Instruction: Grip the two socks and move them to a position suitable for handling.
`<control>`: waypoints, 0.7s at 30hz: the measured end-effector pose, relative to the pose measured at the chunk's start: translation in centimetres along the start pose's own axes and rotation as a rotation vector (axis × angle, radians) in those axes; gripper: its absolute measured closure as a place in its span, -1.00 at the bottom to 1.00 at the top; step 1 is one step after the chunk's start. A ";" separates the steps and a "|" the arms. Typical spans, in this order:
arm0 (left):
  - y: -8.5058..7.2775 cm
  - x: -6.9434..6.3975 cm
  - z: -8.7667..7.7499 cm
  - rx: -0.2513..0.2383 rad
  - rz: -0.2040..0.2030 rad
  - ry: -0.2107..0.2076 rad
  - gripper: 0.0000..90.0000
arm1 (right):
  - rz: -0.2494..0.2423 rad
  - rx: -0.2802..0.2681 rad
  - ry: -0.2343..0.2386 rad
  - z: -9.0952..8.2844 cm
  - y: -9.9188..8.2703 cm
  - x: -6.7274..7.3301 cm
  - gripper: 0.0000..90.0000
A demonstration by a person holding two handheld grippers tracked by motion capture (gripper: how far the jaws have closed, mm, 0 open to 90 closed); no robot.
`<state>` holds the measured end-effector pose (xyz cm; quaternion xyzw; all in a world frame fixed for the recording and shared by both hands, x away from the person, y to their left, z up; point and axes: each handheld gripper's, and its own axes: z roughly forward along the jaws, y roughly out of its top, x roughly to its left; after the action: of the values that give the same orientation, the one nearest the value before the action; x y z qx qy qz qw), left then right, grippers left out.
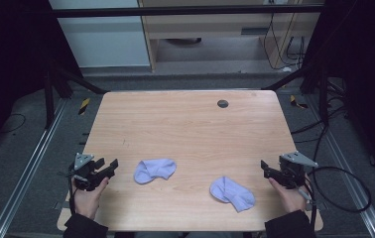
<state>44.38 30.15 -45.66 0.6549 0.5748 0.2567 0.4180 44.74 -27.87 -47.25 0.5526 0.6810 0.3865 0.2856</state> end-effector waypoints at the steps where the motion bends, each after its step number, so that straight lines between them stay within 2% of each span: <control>1: 0.0 -0.2 -0.1 -0.002 0.001 -0.007 -0.07 | -0.002 -0.001 0.005 -0.1 0.0 0.1 -0.35; 7: -0.1 -1.5 -0.3 0.002 0.034 -0.050 -0.09 | -0.009 0.003 0.036 -0.5 0.2 0.8 -0.31; 9: -0.2 -2.4 -0.3 0.003 0.058 -0.080 -0.09 | -0.035 0.003 0.045 -0.6 0.6 1.5 -0.30; 16: 0.0 -4.5 -0.2 0.012 0.104 -0.125 -0.07 | -0.105 0.006 0.091 -0.6 1.2 3.3 -0.30; 21: 0.0 -5.7 -0.2 0.015 0.127 -0.148 -0.05 | -0.106 0.008 0.111 -1.0 1.6 3.9 -0.33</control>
<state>43.02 24.64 -44.75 0.7104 0.5016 0.2295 0.4372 43.89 -24.16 -45.25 0.4947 0.7254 0.3982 0.2654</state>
